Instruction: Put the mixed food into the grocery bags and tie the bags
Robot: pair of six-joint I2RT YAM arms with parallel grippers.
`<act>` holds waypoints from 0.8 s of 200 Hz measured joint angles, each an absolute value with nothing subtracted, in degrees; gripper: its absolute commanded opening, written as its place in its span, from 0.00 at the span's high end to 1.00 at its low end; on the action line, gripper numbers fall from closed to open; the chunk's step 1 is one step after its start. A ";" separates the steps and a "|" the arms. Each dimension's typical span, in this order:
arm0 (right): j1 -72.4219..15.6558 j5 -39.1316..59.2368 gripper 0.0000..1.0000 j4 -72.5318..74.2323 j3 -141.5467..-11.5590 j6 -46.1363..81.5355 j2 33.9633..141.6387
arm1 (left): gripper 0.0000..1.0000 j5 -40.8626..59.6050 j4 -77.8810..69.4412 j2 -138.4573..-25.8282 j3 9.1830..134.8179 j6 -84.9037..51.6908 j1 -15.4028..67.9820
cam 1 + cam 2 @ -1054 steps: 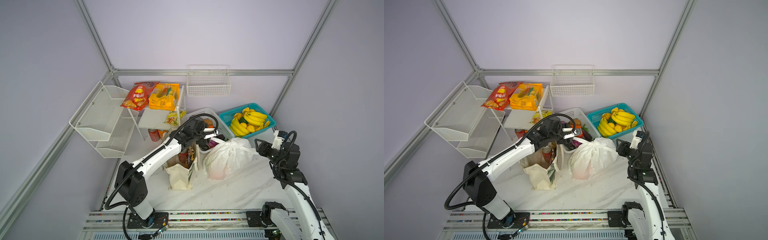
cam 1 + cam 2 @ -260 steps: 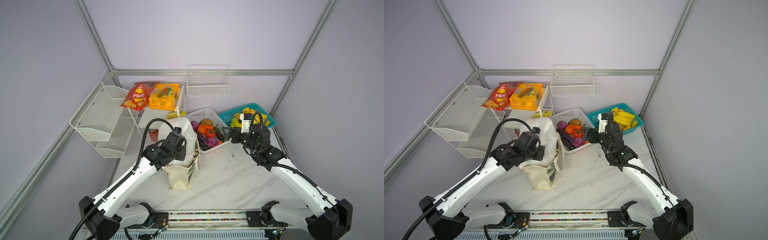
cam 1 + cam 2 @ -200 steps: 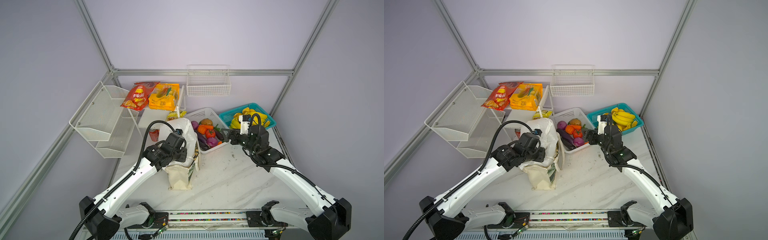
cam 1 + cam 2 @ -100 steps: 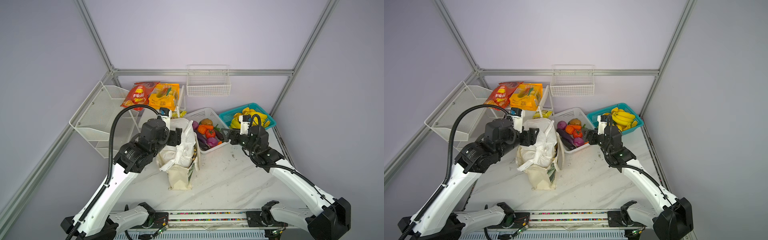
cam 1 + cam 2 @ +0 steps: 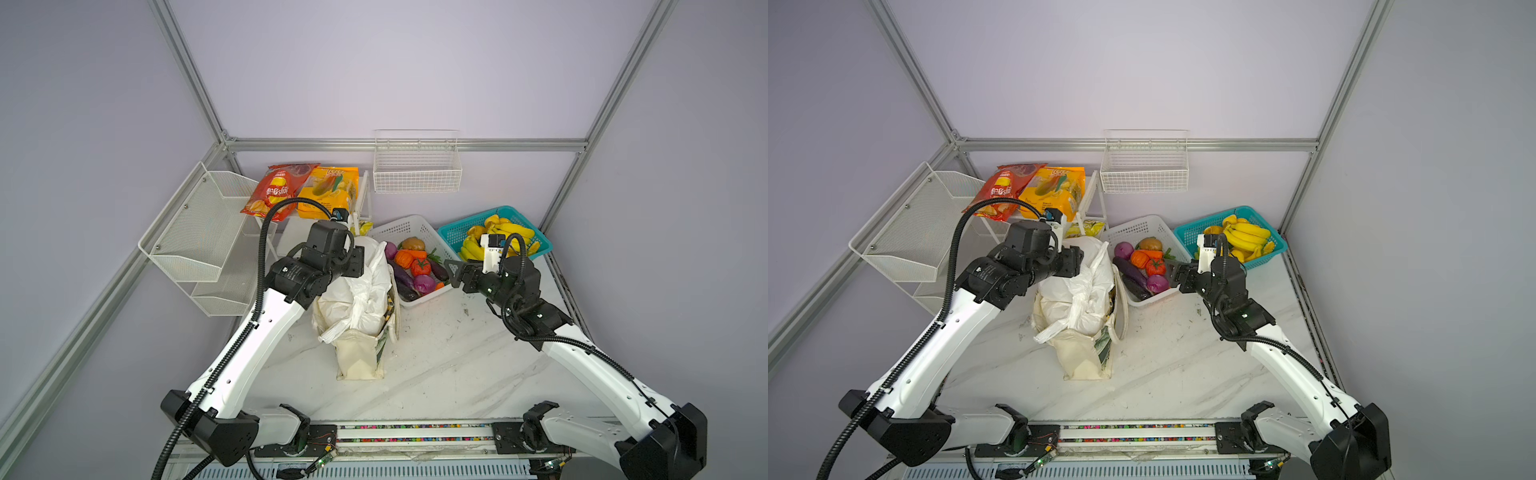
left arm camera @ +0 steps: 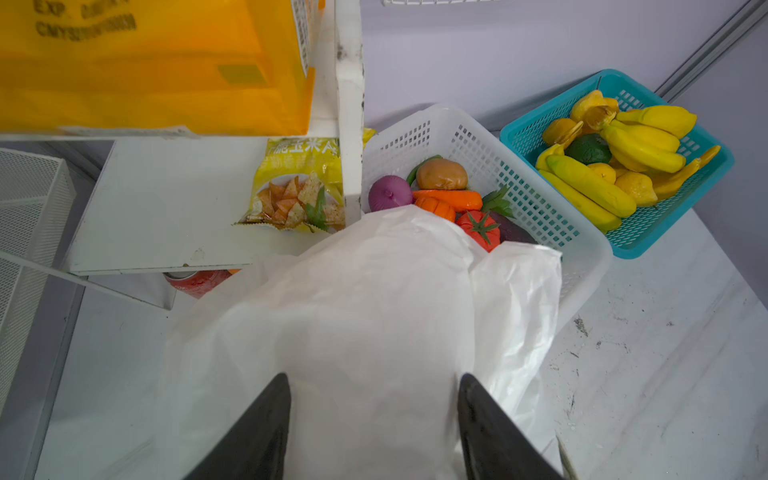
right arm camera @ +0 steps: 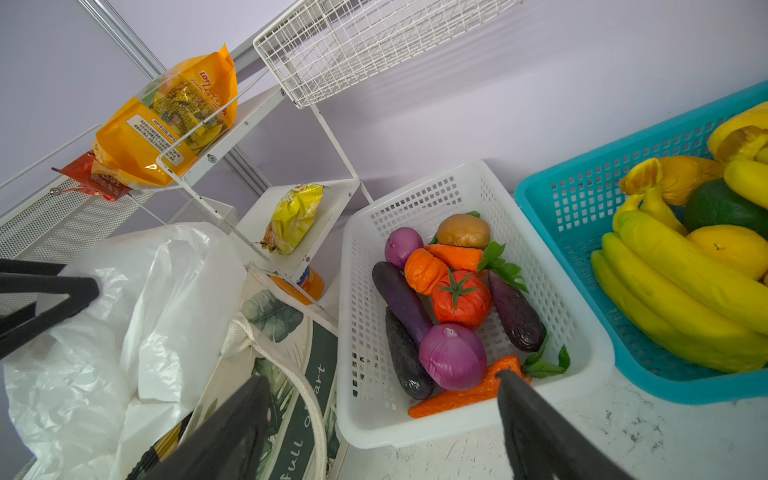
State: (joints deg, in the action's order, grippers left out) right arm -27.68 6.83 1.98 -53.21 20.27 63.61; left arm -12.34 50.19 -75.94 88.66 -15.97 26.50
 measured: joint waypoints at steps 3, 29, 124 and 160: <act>-27.68 6.85 0.13 2.02 -53.21 20.27 63.61 | 0.38 -12.14 50.35 -75.94 88.27 -15.99 26.37; -27.68 6.79 0.13 1.98 -52.84 20.27 63.51 | 0.40 -10.20 50.89 -75.96 83.55 -16.51 24.93; -27.70 6.50 0.13 2.11 -51.09 20.32 62.48 | 0.39 -1.67 51.53 -76.79 74.72 -18.02 23.53; -27.70 6.46 0.13 2.26 -51.09 20.32 62.46 | 0.38 -1.48 51.31 -79.66 73.30 -18.48 23.53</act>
State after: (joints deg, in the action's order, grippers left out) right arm -27.70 6.46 2.26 -51.09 20.32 62.46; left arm -1.48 51.31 -79.66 73.30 -18.48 23.53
